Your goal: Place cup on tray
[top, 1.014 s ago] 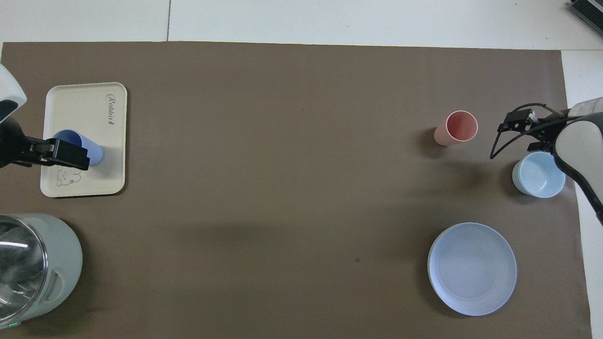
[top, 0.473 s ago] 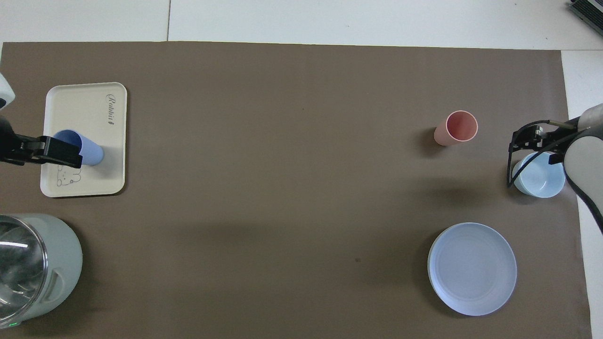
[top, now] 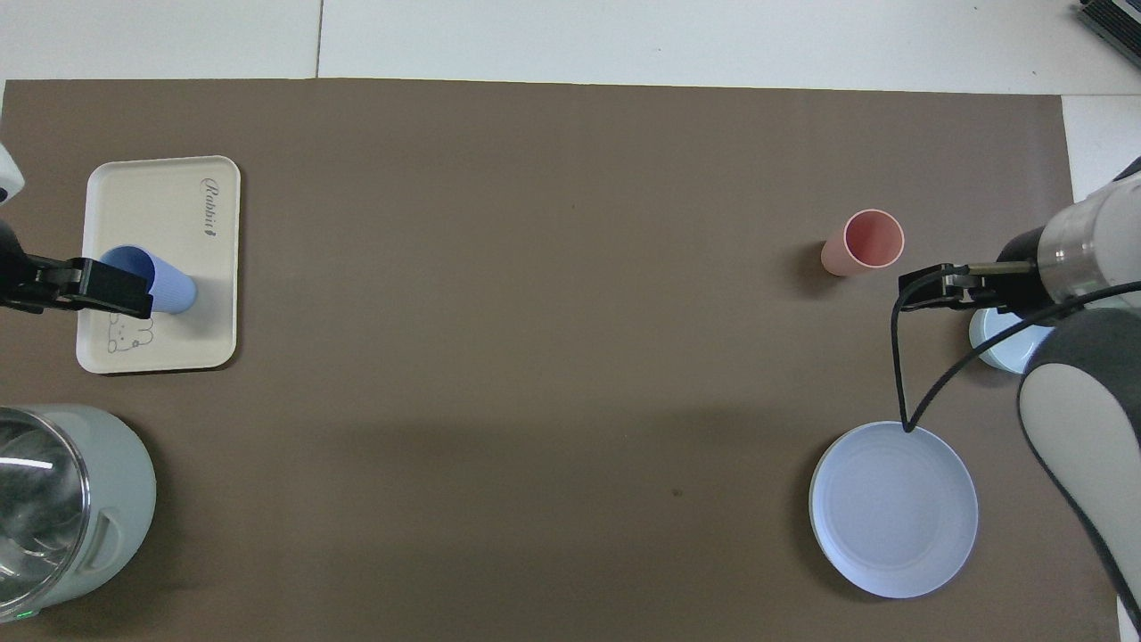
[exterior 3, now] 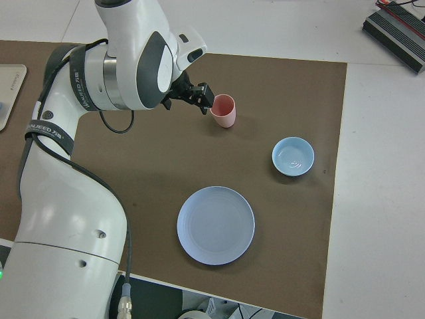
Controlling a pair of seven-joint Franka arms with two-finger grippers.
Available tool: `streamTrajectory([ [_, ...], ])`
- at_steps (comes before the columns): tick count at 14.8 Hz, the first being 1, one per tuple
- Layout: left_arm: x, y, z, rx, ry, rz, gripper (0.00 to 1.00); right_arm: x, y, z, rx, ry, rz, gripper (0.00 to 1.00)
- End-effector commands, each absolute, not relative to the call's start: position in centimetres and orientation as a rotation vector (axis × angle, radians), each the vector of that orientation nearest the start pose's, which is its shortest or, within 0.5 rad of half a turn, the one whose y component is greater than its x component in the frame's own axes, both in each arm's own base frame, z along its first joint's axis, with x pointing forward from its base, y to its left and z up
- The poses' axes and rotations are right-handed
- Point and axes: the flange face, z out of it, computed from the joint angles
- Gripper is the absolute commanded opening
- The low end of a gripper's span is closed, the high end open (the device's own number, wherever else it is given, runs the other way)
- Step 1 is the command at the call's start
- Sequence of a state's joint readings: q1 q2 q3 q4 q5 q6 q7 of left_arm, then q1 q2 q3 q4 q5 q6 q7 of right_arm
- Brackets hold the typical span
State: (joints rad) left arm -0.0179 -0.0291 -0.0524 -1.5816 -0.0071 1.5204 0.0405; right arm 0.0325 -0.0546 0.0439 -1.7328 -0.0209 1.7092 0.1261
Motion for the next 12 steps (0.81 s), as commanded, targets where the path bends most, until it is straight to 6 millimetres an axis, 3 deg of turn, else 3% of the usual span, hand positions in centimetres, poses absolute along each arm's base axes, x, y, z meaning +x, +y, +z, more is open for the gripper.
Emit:
streamTrajectory([
  [1,53.5,-2.7,63.3,-3.137,0.152,0.053,1.0,55.0,3.8,62.5,-3.173,0.052,-0.054,0.99],
  [4,53.5,-2.6,63.3,-3.137,0.149,0.053,1.0,54.4,3.5,65.1,-3.184,0.059,-0.058,0.99],
  [12,53.5,-2.8,63.3,-3.137,0.154,0.053,1.0,52.4,2.6,65.3,-3.173,0.075,0.069,0.99],
])
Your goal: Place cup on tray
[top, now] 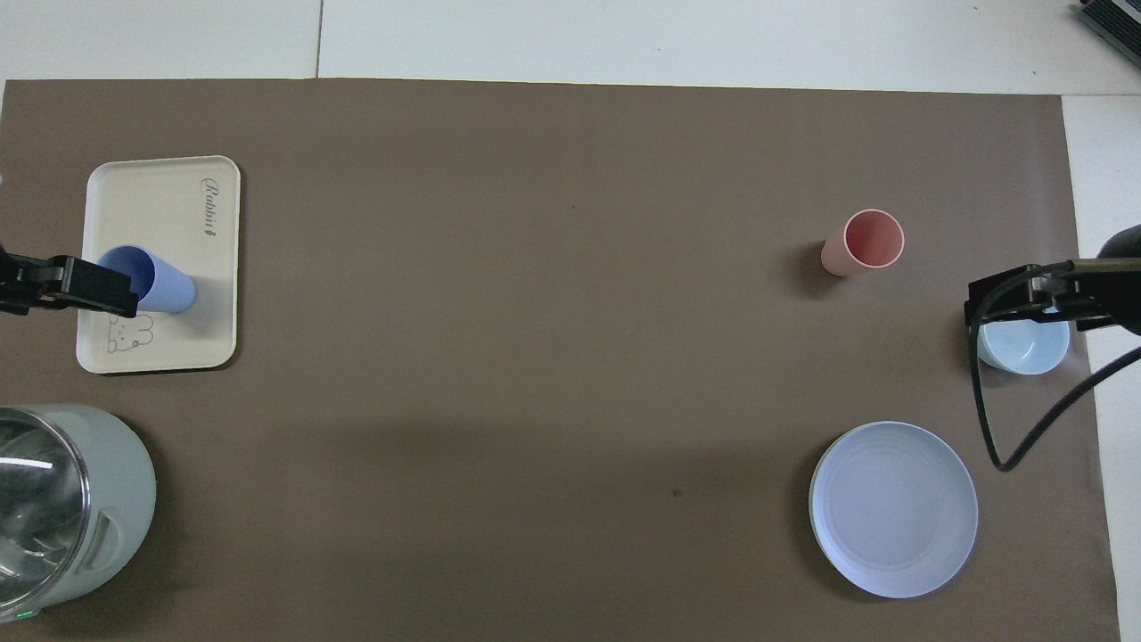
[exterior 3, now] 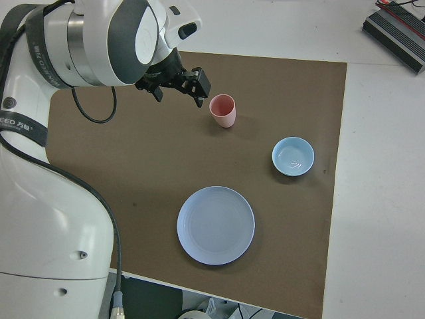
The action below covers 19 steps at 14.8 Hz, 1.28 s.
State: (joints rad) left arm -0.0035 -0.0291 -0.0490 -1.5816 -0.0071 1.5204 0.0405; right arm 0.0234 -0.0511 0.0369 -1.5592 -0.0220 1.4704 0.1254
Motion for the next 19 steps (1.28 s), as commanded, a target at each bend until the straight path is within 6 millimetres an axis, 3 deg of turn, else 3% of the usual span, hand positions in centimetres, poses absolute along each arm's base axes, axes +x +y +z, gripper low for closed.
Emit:
streamTrajectory([
  [1,53.56,-2.71,63.21,-3.137,0.152,0.055,1.0,52.45,2.66,65.15,-3.172,0.072,0.069,0.99],
  [19,53.52,-2.63,63.29,-3.137,0.149,0.053,1.0,52.38,3.07,64.97,-3.121,0.143,0.07,0.99],
])
